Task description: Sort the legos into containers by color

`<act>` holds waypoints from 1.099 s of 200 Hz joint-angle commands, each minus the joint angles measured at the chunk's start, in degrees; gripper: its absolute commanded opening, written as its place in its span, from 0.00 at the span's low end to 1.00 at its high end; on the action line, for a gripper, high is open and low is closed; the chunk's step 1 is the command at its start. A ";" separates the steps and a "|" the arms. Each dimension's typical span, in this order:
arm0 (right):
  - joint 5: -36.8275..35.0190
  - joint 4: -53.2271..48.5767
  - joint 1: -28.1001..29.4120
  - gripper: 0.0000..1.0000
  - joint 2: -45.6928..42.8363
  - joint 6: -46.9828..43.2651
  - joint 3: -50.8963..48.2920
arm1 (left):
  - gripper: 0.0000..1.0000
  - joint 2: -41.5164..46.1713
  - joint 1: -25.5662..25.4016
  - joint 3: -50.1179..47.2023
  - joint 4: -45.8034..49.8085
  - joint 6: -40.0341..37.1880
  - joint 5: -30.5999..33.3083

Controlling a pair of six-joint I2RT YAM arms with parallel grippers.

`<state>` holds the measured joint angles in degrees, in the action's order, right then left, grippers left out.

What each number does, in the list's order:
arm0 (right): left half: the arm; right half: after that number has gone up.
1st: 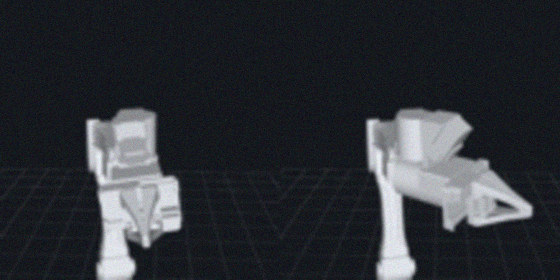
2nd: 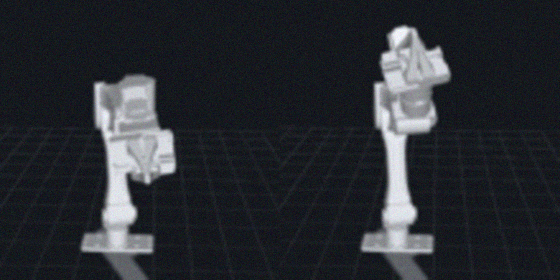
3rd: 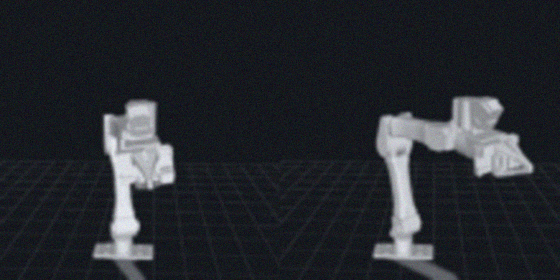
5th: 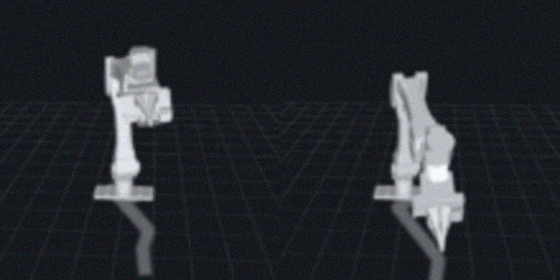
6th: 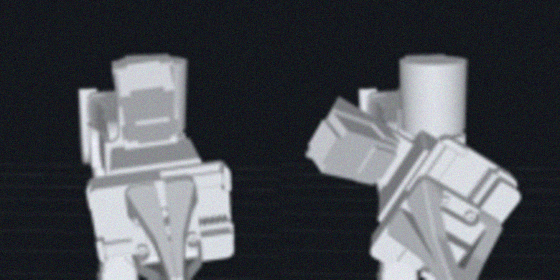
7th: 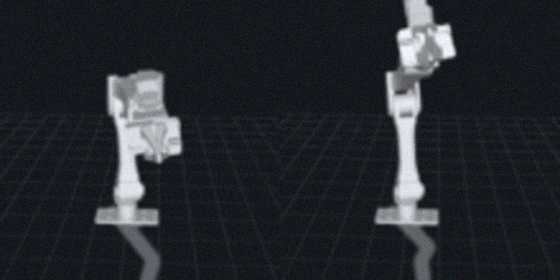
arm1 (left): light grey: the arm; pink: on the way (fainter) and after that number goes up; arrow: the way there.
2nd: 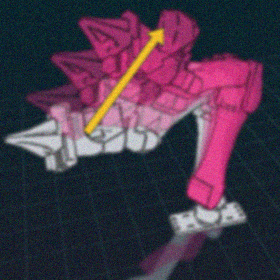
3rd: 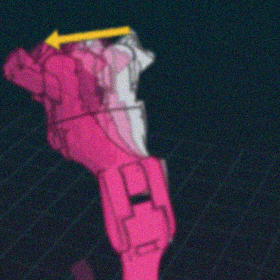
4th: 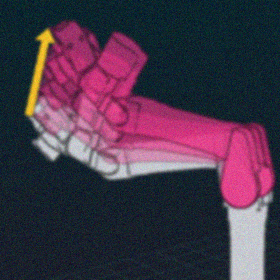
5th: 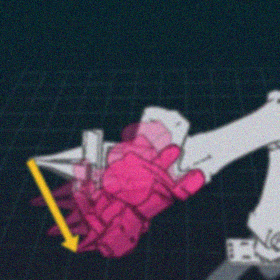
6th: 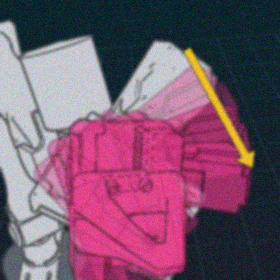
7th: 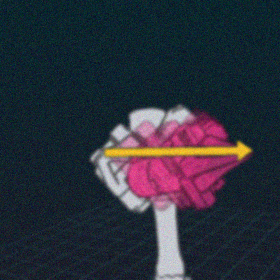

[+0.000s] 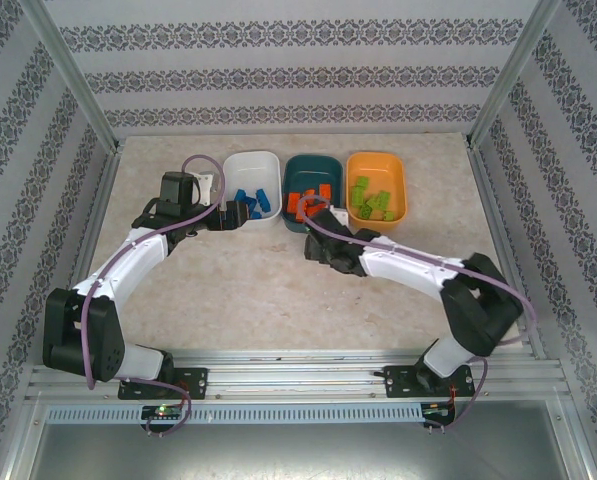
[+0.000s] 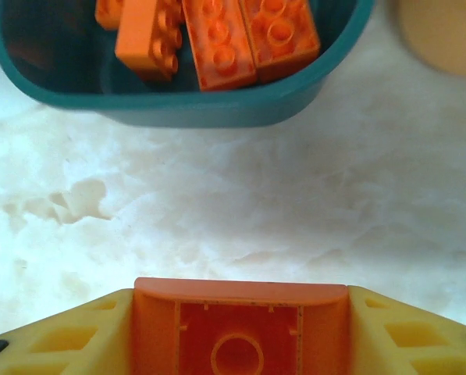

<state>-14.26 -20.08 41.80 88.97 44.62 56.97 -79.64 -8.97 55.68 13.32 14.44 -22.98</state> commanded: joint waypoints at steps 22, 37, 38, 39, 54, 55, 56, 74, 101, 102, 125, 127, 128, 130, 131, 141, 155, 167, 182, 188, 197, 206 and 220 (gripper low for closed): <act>3.47 -2.70 -5.68 0.52 -9.64 -3.12 1.41 | 1.00 0.17 0.19 -0.07 -1.48 0.33 -1.40; 5.56 -3.64 -8.40 0.52 -10.23 -5.18 4.92 | 1.00 0.03 0.10 -0.16 -1.49 0.24 -1.49; 5.69 -3.65 -8.58 0.52 -10.22 -5.30 5.18 | 1.00 0.02 0.14 -0.15 -1.52 0.24 -1.52; 5.85 -3.69 -8.75 0.52 -10.18 -5.45 5.39 | 1.00 0.01 0.16 -0.14 -1.53 0.24 -1.48; 8.23 -4.94 -11.36 0.52 -8.00 -7.62 10.41 | 1.00 -0.29 0.17 -0.20 -1.54 0.16 -1.73; 8.39 -5.09 -11.51 0.52 -7.79 -7.75 10.82 | 1.00 -0.27 0.18 -0.17 -1.54 0.16 -1.72; 8.56 -5.25 -11.58 0.52 -7.64 -7.91 11.25 | 1.00 -0.31 0.14 -0.15 -1.54 0.16 -1.72; 10.36 -7.20 -13.50 0.52 -3.17 -10.49 18.09 | 1.00 -0.66 0.11 -0.20 -1.41 -0.02 -1.89; 12.68 -7.45 -16.24 0.52 4.26 -12.29 26.38 | 1.00 -0.75 0.16 -0.09 -1.22 -0.46 -1.71; 12.85 -7.44 -16.32 0.52 4.62 -12.28 26.54 | 1.00 -0.72 0.17 -0.07 -1.25 -0.46 -1.76; 14.65 -8.26 -17.69 0.51 12.35 -13.64 34.33 | 1.00 -0.95 0.02 -0.09 -1.32 -0.53 -2.04; 14.76 -8.28 -17.71 0.51 13.00 -13.78 34.94 | 1.00 -1.00 0.03 -0.06 -1.29 -0.50 -2.02; 14.82 -8.30 -17.76 0.51 13.34 -13.87 35.21 | 1.00 -0.98 0.02 -0.10 -1.29 -0.48 -2.00; 14.86 -8.24 -17.86 0.51 13.98 -14.01 35.88 | 1.00 -0.97 0.03 -0.06 -1.28 -0.47 -2.05; 14.87 -8.23 -17.83 0.51 14.31 -14.11 36.21 | 1.00 -1.01 0.06 -0.05 -1.33 -0.51 -2.06; 15.41 -8.29 -18.15 0.51 17.37 -15.13 39.18 | 1.00 -1.04 0.02 -0.05 -1.31 -0.48 -2.04; 15.16 -6.73 -18.16 0.51 20.95 -16.80 41.83 | 1.00 -1.06 -0.09 -0.06 -1.34 -0.55 -2.00; 14.61 -5.42 -18.30 0.50 23.52 -17.40 43.29 | 1.00 -1.05 -0.21 -0.10 -1.34 -0.62 -2.15; 15.21 -4.22 -18.68 0.50 26.37 -17.44 44.56 | 1.00 -1.06 -0.23 0.00 -1.43 -0.52 -2.26; 15.29 -4.02 -18.77 0.50 27.31 -17.26 44.85 | 1.00 -1.05 -0.24 -0.02 -1.40 -0.49 -2.33; 15.31 -4.00 -18.94 0.50 28.49 -17.04 45.38 | 1.00 -1.08 -0.33 0.09 -1.40 -0.52 -2.48; 15.35 -4.01 -19.00 0.50 29.63 -17.02 45.75 | 1.00 -1.07 -0.32 0.03 -1.38 -0.52 -2.53; 15.53 -4.08 -19.20 0.50 31.11 -16.89 46.16 | 1.00 -1.07 -0.38 0.00 -1.50 -0.49 -2.59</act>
<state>0.43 -25.17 23.35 117.91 28.51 100.55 -80.16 -8.99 55.68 13.32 14.39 -24.01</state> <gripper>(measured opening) 0.546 0.999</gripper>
